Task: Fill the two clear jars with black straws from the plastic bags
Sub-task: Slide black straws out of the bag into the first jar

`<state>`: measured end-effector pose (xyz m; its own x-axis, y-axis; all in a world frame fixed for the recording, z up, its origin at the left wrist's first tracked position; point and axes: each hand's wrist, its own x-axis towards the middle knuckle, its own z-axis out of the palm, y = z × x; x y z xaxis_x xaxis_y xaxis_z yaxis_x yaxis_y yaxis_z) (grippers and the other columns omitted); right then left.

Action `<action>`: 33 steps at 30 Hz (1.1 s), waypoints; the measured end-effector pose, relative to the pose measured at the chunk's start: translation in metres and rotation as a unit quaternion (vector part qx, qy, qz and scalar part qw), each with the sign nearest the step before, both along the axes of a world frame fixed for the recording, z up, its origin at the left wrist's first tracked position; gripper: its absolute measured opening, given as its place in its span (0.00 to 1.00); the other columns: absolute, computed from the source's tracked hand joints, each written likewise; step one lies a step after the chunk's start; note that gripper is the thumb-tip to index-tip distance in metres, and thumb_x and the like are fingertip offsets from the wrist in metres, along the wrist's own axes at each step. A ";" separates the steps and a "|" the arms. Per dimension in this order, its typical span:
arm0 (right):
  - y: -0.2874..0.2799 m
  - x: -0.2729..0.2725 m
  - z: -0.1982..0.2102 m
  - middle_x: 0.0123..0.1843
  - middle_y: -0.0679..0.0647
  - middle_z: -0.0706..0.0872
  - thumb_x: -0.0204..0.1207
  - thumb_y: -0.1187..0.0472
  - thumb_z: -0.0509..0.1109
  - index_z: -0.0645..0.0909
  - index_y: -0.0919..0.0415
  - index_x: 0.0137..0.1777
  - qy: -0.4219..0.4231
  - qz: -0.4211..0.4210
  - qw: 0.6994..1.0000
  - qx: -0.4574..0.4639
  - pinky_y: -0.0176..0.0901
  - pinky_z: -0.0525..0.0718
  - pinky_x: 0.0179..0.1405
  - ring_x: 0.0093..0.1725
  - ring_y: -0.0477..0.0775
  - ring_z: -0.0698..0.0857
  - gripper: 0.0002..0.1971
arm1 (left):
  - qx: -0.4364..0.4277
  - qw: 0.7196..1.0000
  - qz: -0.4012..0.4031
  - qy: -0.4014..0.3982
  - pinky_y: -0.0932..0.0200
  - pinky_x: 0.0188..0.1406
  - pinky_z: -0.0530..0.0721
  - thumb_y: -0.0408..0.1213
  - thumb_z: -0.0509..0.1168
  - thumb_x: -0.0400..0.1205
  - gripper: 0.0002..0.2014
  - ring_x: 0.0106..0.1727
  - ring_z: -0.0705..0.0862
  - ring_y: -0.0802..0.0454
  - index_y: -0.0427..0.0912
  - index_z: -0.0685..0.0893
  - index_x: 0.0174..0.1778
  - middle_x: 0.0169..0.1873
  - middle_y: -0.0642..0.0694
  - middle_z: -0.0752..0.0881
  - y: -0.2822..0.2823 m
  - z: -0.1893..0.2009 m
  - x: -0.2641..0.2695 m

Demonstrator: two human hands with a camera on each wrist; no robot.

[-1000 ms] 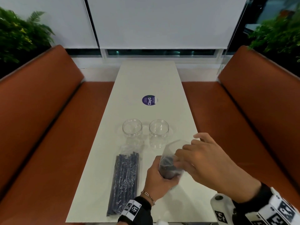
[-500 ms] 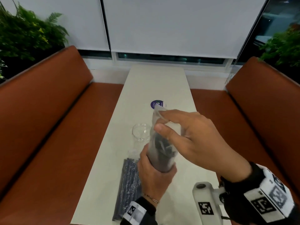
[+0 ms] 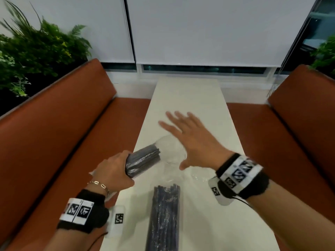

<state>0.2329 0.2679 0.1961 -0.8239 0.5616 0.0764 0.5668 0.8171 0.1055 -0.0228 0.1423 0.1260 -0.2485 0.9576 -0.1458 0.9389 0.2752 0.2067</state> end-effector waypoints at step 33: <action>0.048 -0.056 -0.162 0.48 0.51 0.89 0.65 0.59 0.88 0.78 0.45 0.40 0.394 -0.312 0.777 -0.379 0.54 0.91 0.55 0.50 0.58 0.91 0.19 | -0.040 0.909 -0.219 0.352 0.36 0.72 0.69 0.62 0.76 0.67 0.32 0.63 0.80 0.46 0.61 0.80 0.68 0.55 0.54 0.87 0.156 0.134 0.030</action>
